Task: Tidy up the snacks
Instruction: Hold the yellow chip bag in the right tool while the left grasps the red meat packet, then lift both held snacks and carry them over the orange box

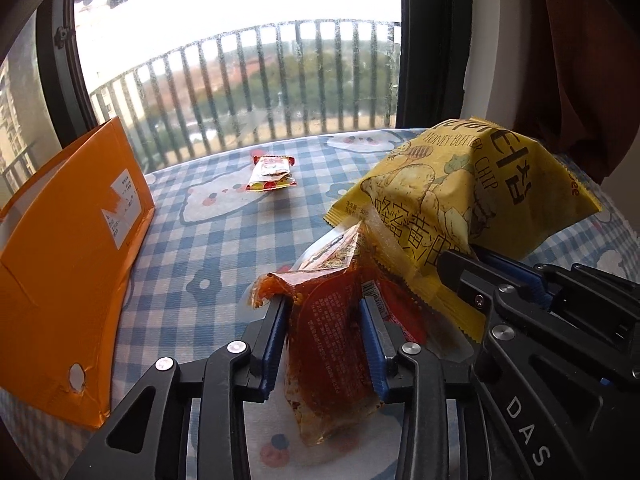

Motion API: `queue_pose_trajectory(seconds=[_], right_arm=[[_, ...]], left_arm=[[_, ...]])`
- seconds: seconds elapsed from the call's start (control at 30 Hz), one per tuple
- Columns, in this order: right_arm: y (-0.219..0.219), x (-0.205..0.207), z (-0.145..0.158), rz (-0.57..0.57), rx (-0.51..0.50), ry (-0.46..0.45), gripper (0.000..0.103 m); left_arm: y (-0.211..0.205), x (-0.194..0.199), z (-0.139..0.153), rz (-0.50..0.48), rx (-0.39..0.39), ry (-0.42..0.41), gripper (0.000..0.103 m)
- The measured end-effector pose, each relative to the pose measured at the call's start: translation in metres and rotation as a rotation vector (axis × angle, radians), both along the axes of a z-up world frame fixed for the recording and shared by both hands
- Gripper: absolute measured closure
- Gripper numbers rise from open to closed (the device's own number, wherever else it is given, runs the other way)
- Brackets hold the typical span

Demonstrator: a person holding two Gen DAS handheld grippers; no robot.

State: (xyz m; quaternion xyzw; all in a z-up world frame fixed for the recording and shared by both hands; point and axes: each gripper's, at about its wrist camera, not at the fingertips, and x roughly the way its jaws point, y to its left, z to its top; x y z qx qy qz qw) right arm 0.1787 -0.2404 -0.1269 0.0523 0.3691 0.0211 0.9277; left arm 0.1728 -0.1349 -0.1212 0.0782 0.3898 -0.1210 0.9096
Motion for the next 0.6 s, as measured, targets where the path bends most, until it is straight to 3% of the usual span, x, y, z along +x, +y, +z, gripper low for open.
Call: queue_pose_trajectory(seconds=[0.6], right_arm=[[0.009,-0.047,0.011,0.027,0.043,-0.004,0.093]], left_arm=[[0.011,-0.036,0.008,-0.001,-0.048,0.004,0.073]])
